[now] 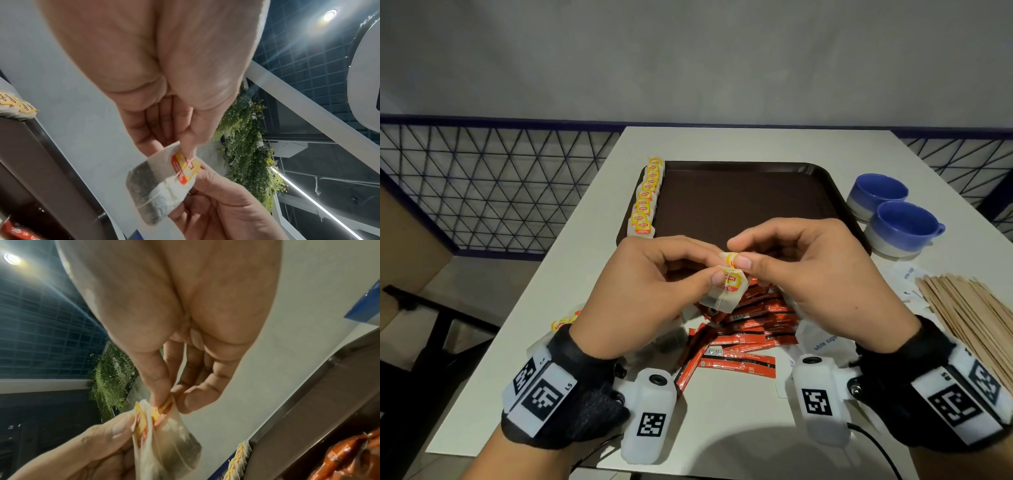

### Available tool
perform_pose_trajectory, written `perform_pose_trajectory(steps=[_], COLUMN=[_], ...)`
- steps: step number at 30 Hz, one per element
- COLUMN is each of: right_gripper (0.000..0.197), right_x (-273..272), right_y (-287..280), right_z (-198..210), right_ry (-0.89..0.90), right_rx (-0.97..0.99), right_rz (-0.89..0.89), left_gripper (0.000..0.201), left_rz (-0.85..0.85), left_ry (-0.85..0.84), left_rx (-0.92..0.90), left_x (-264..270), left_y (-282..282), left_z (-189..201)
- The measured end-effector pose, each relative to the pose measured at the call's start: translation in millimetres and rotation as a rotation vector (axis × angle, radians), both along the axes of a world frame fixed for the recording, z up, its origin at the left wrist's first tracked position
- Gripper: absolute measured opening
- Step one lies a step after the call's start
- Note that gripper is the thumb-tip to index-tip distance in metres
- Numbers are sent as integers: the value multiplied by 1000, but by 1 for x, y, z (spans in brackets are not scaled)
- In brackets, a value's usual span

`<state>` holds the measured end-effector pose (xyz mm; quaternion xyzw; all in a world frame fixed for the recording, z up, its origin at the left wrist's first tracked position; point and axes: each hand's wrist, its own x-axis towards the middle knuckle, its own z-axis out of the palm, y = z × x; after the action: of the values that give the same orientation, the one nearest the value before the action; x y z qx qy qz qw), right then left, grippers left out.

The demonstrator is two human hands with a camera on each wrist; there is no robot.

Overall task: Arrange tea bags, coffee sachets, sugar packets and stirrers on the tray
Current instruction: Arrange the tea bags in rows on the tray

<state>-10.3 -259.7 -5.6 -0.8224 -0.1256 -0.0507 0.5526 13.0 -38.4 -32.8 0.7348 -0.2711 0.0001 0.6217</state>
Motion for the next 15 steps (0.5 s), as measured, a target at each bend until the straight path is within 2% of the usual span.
perform_pose_trajectory(steps=[8,15], right_gripper=[14,14], right_x=[-1,-4], right_y=[2,3], right_z=[2,6], right_ry=[-41,-50], right_rx=[34,-39], right_rz=[-35,-23], left_gripper=[13,12], left_rz=[51,69], left_ry=[-88,-56], left_rx=[44,-8], left_x=[2,-2], left_y=[5,0], left_z=[-1,4])
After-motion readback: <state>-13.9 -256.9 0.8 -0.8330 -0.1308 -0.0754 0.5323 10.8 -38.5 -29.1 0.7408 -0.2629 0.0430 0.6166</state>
